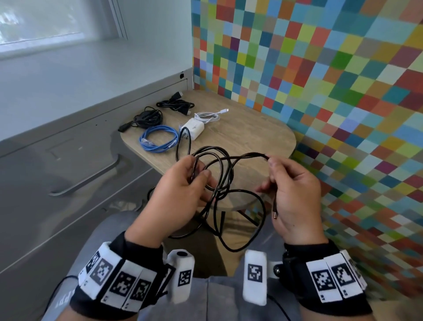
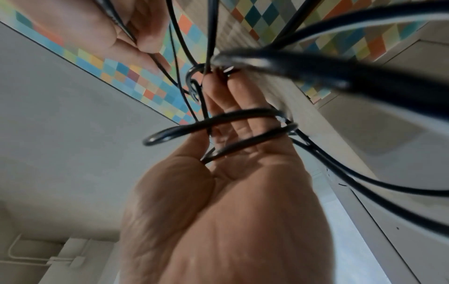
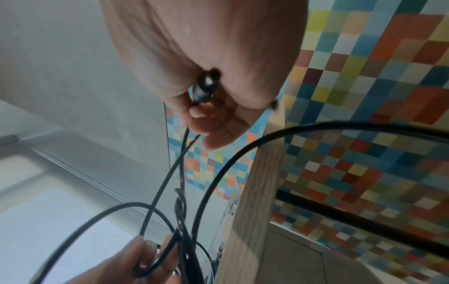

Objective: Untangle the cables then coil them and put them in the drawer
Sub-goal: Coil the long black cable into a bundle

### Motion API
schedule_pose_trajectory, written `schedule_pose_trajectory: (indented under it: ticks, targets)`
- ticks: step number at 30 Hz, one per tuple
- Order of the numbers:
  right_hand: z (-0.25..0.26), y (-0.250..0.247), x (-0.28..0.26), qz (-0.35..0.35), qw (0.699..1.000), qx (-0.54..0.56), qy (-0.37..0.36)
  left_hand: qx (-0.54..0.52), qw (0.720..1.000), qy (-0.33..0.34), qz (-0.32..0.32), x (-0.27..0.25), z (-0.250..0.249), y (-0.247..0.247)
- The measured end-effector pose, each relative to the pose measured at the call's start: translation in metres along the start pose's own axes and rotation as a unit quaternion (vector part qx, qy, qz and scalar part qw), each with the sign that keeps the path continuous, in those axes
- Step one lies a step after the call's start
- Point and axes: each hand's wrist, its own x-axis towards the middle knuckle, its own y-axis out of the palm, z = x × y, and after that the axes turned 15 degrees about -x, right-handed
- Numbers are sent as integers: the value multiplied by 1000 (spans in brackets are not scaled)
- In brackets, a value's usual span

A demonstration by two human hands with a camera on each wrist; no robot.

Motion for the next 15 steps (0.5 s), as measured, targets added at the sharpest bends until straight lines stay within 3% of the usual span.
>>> schedule_pose_trajectory:
  ticks: [3, 7, 11, 13, 15]
  targets:
    - [-2, -3, 4, -2, 999, 0, -36, 4, 1000, -2, 6, -2, 2, 2]
    - [0, -4, 2, 71, 992, 100, -16, -34, 999, -20, 7, -3, 2, 1]
    - [1, -9, 1, 179, 944, 271, 63, -60, 998, -25, 15, -3, 1, 1]
    - [-1, -7, 3, 187, 944, 266, 59, -57, 998, -25, 19, -3, 2, 1]
    - [-5, -1, 2, 157, 970, 184, 21, -54, 998, -26, 21, -3, 2, 1]
